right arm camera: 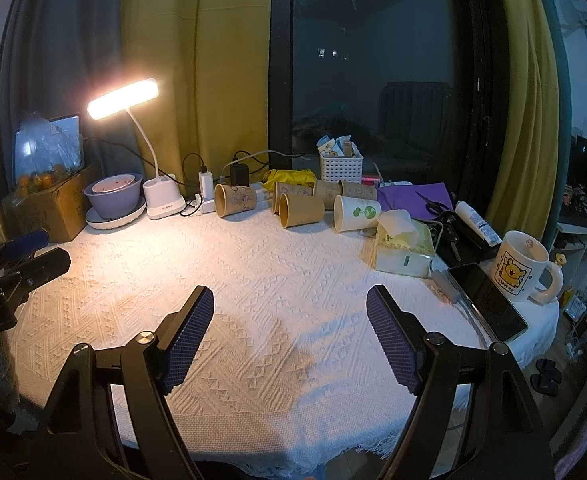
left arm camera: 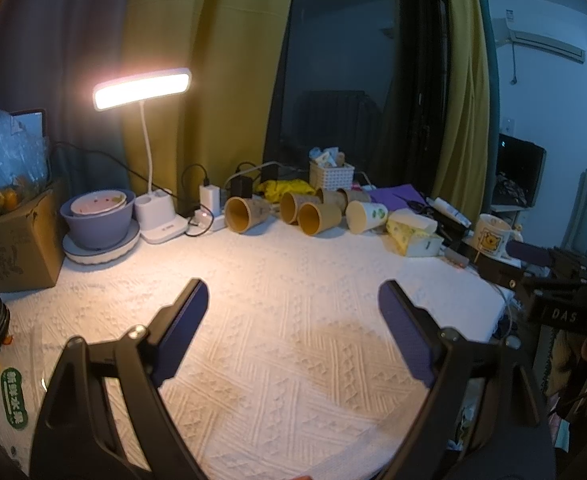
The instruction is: Flip cup upright
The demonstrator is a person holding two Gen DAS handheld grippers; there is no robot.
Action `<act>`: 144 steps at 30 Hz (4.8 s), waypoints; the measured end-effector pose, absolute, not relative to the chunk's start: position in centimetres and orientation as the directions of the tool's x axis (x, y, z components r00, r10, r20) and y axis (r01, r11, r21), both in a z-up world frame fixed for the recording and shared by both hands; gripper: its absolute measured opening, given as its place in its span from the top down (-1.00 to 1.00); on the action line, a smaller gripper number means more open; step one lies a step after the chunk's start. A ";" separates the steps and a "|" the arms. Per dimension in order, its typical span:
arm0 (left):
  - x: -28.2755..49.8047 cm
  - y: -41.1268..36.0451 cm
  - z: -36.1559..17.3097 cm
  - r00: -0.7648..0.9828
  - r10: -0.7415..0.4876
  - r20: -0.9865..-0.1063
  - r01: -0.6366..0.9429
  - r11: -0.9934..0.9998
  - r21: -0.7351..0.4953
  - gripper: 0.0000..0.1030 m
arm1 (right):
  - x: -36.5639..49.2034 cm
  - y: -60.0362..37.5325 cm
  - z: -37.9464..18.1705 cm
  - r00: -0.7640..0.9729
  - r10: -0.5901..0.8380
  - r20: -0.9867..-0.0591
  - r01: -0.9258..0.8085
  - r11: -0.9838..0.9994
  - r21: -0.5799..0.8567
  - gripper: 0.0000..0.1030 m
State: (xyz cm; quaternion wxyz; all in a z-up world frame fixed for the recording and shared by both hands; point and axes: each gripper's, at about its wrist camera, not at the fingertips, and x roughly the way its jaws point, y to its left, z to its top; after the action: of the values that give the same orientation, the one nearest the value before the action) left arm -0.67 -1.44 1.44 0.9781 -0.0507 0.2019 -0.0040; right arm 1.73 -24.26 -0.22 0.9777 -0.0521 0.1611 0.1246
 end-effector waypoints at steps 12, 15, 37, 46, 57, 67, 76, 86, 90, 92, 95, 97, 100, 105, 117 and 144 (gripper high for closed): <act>0.0 -1.3 1.0 0.910 -0.028 -0.414 -0.015 0.995 -0.100 -0.71 | 2.0 -24.2 -0.2 0.915 0.227 -0.334 -0.262 0.963 -0.064 -0.58; 1.0 -1.2 0.7 0.900 -0.024 -0.436 -0.021 0.995 -0.097 -0.71 | 2.6 -24.2 0.0 0.914 0.228 -0.336 -0.262 0.963 -0.059 -0.58; 22.7 1.5 -2.5 0.790 0.008 -0.613 0.027 0.998 0.048 -0.71 | 20.1 -25.6 -0.5 0.858 0.225 -0.461 -0.248 0.969 0.012 -0.58; 31.8 2.6 -3.8 0.779 0.052 -0.624 0.030 0.992 0.120 -0.71 | 27.5 -25.5 0.1 0.847 0.230 -0.479 -0.241 0.970 0.039 -0.58; 40.3 3.9 -6.4 0.776 0.149 -0.612 0.006 0.970 0.244 -0.71 | 33.1 -25.2 -0.9 0.824 0.254 -0.507 -0.260 0.964 0.060 -0.58; 43.2 4.3 -9.3 0.723 0.168 -0.670 0.064 0.950 0.307 -0.70 | 34.6 -24.9 -1.9 0.802 0.282 -0.527 -0.283 0.956 0.082 -0.58; 41.8 3.6 -8.7 0.727 0.116 -0.677 0.097 0.958 0.269 -0.53 | 33.8 -25.3 -1.9 0.806 0.273 -0.526 -0.271 0.959 0.082 -0.58; 33.0 0.8 -3.3 0.771 0.002 -0.637 0.152 0.971 0.186 -0.53 | 29.2 -25.6 -1.0 0.820 0.250 -0.515 -0.251 0.965 0.069 -0.58; 28.3 -0.8 -2.1 0.774 -0.055 -0.631 0.191 0.970 0.150 -0.53 | 26.5 -25.5 -1.0 0.820 0.248 -0.516 -0.249 0.966 0.068 -0.58; 26.3 -1.8 -1.9 0.769 -0.080 -0.634 0.206 0.970 0.128 -0.53 | 24.9 -25.5 -1.1 0.820 0.244 -0.518 -0.245 0.967 0.067 -0.58; 23.2 -2.8 -1.7 0.760 -0.118 -0.639 0.235 0.967 0.101 -0.53 | 22.3 -25.5 -1.4 0.819 0.240 -0.521 -0.241 0.968 0.068 -0.58; 20.6 -3.4 -1.9 0.749 -0.146 -0.646 0.253 0.964 0.075 -0.53 | 20.5 -25.4 -1.7 0.816 0.240 -0.526 -0.240 0.968 0.069 -0.58; 17.9 -4.3 -2.7 0.731 -0.174 -0.660 0.272 0.961 0.048 -0.53 | 18.1 -25.1 -2.3 0.812 0.240 -0.532 -0.239 0.968 0.072 -0.58; 13.2 -6.1 -4.2 0.704 -0.216 -0.677 0.327 0.944 0.038 -0.53 | 14.3 -24.7 -4.1 0.794 0.251 -0.553 -0.254 0.965 0.073 -0.58; 9.3 -9.7 -8.6 0.604 -0.270 -0.750 0.447 0.894 0.038 -0.54 | 10.0 -25.7 -9.2 0.751 0.272 -0.602 -0.261 0.959 0.109 -0.58; 4.2 -0.5 -7.3 0.685 -0.132 -0.717 0.166 0.986 -0.023 -0.82 | 7.6 -18.9 -8.4 0.691 0.336 -0.640 -0.474 0.879 -0.051 -0.58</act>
State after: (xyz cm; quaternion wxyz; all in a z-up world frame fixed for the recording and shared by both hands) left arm 4.19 -0.47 -7.26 0.9175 0.0221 0.3888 -0.0810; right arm 7.63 -18.86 -8.37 0.9134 -0.1066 0.3243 0.2216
